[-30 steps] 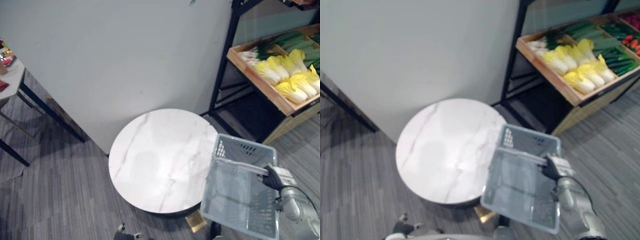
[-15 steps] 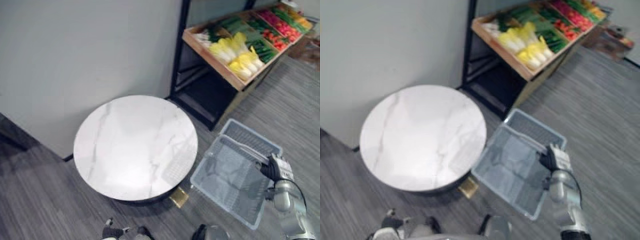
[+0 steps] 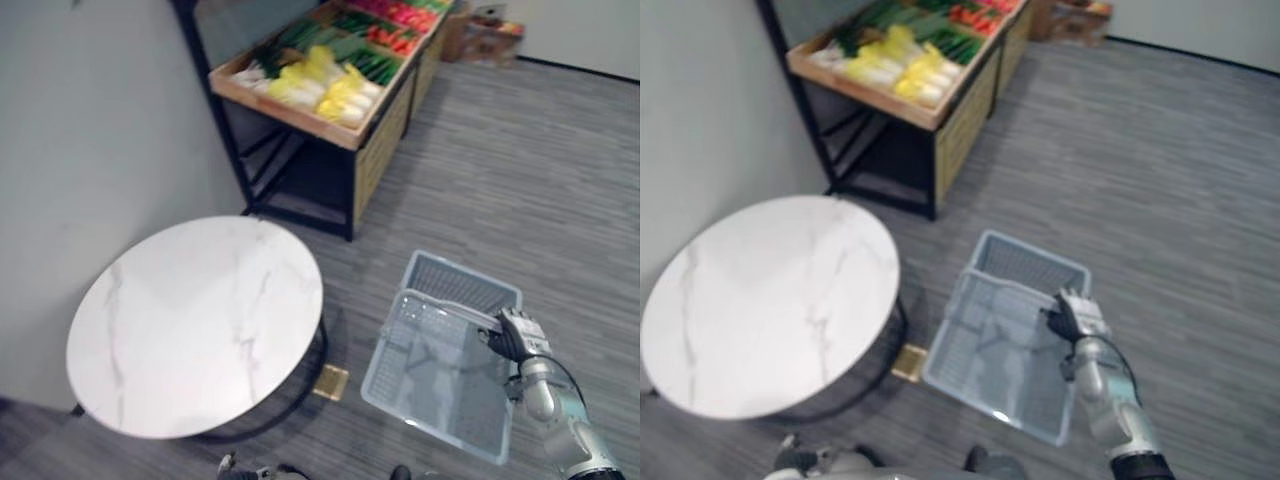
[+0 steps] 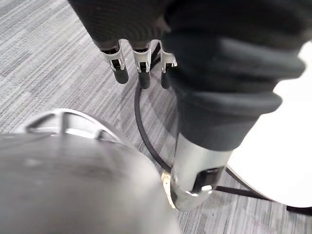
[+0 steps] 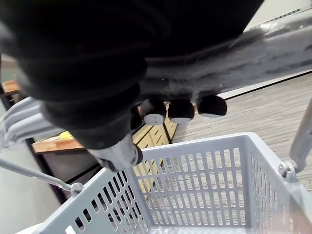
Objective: Pick vegetable in the basket
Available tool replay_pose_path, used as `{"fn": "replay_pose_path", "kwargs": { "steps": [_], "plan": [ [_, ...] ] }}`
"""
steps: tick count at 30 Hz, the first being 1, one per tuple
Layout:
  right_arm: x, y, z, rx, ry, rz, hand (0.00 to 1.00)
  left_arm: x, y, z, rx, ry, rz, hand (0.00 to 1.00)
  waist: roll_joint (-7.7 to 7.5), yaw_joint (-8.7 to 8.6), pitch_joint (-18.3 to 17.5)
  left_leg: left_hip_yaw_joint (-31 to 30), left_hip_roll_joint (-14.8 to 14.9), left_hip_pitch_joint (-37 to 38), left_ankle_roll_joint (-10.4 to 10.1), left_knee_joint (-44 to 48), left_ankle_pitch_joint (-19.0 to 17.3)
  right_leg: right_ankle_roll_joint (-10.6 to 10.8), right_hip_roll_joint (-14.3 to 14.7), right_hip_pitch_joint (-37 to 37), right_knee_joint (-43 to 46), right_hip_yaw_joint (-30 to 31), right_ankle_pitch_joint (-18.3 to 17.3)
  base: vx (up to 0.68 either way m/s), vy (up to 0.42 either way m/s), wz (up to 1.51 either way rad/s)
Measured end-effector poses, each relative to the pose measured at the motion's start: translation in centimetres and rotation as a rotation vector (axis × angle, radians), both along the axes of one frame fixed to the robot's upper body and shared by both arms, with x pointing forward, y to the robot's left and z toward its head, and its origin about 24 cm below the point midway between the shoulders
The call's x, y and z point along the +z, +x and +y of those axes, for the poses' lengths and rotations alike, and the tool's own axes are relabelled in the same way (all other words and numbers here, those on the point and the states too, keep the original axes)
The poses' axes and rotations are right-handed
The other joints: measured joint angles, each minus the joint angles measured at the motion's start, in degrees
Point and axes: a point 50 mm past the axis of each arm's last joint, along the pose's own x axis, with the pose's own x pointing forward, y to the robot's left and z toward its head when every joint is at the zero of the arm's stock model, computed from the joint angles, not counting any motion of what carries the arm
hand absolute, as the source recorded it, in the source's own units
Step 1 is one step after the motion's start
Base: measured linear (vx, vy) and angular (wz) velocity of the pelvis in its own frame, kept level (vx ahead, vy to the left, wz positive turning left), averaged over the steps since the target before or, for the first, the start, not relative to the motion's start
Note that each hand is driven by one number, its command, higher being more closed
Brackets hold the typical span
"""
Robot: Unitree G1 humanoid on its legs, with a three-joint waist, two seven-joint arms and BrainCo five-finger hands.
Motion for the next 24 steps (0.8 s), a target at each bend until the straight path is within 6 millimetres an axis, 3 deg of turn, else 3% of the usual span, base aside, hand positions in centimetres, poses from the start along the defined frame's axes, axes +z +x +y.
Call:
{"fn": "replay_pose_path", "kwargs": {
  "steps": [1,2,3,5,9,13,15,17,19,20,22,24],
  "plan": [
    [0.2,0.2,0.0,0.003,-0.003,-0.006,1.0,0.0,0.0,-0.2,-0.004,-0.004,0.0,0.0,0.29,0.06,0.19,-6.23,-3.29,-0.16,-0.75,-0.32,-0.53,0.28,-0.27,-0.13,-0.72,1.86,0.5,-0.06,0.004,-0.8],
    [0.2,0.2,0.0,0.003,-0.003,-0.007,1.0,-0.1,-0.1,-0.3,-0.006,-0.006,0.001,0.0,0.41,0.07,0.24,-7.59,-4.19,-0.11,-0.89,-0.7,-0.63,0.28,-0.3,-0.22,-0.87,2.3,0.75,-0.05,0.026,-1.0],
    [0.1,0.1,0.1,0.005,-0.002,-0.004,1.0,-0.1,-0.2,-0.7,-0.014,-0.016,-0.004,0.0,1.12,-0.04,0.23,-13.71,-7.69,1.26,-1.02,-4.4,-0.74,0.8,-0.36,-1.04,-2.47,5.63,2.32,-0.02,0.038,-0.83],
    [0.1,0.2,0.1,0.008,-0.002,-0.004,1.0,-0.1,0.0,-0.9,-0.016,-0.019,-0.014,0.0,2.01,0.06,0.01,-16.27,-8.54,1.02,-1.28,-5.05,-0.9,1.31,-0.37,-1.85,-4.26,6.99,4.45,0.0,0.048,-0.59],
    [-0.2,0.1,0.8,0.04,-0.001,0.008,1.0,0.1,0.5,-0.9,-0.023,-0.023,-0.034,0.0,1.94,1.31,0.63,-18.99,-11.26,0.03,-1.65,-7.65,-1.17,2.25,-1.19,-2.23,-9.96,8.42,9.82,0.0,0.089,-0.18],
    [-0.1,0.3,1.1,0.064,0.004,0.003,1.0,0.1,1.0,-1.3,-0.044,-0.035,-0.045,0.0,2.43,1.46,0.96,-20.59,-12.9,-0.05,-1.73,-10.26,-2.27,3.27,-2.1,-2.58,-12.1,8.31,11.62,-0.02,0.134,0.08],
    [0.0,0.3,1.4,0.086,0.01,-0.009,1.0,0.0,0.7,-1.4,-0.045,-0.041,-0.037,0.0,2.6,1.7,0.94,-21.42,-13.0,0.06,-1.74,-10.43,-5.58,3.75,-1.88,-3.4,-12.1,9.57,11.88,-0.04,0.131,-0.25],
    [0.1,0.5,1.7,0.091,0.024,-0.014,1.0,0.1,0.9,-1.2,-0.051,-0.035,-0.04,0.0,1.83,2.59,1.41,-20.92,-13.68,0.18,-1.42,-9.87,-8.64,4.28,-2.51,-7.03,-7.11,11.85,9.73,-0.07,0.174,-0.62],
    [-0.3,0.2,1.7,0.087,0.029,0.002,1.0,0.2,0.9,-1.0,-0.069,-0.026,-0.036,0.0,0.81,2.24,2.14,-19.59,-14.5,1.9,-0.73,-10.1,-9.66,4.51,-4.05,-10.66,2.0,12.64,7.62,-0.06,0.167,-0.57],
    [-0.4,0.2,1.8,0.09,0.029,0.013,1.0,0.1,0.8,-0.9,-0.08,-0.022,-0.031,0.0,0.86,2.07,2.36,-18.65,-14.53,3.07,-0.28,-10.15,-10.2,4.13,-4.57,-14.59,10.45,10.89,7.7,-0.01,0.112,-0.41],
    [-0.5,0.1,1.8,0.09,0.034,0.022,1.0,0.2,0.7,-0.5,-0.101,-0.009,-0.024,0.0,0.29,0.97,3.14,-17.68,-14.99,6.27,0.89,-10.73,-10.55,3.25,-6.75,-17.06,18.95,8.2,8.32,0.04,0.117,-0.31],
    [-0.6,0.1,1.9,0.088,0.036,0.024,1.0,0.3,0.9,-0.5,-0.115,-0.004,-0.029,0.0,0.58,0.41,3.36,-17.54,-14.94,7.12,1.04,-11.48,-10.16,2.17,-7.83,-17.3,19.56,6.48,7.82,0.06,0.063,-0.03]
  ]
}}
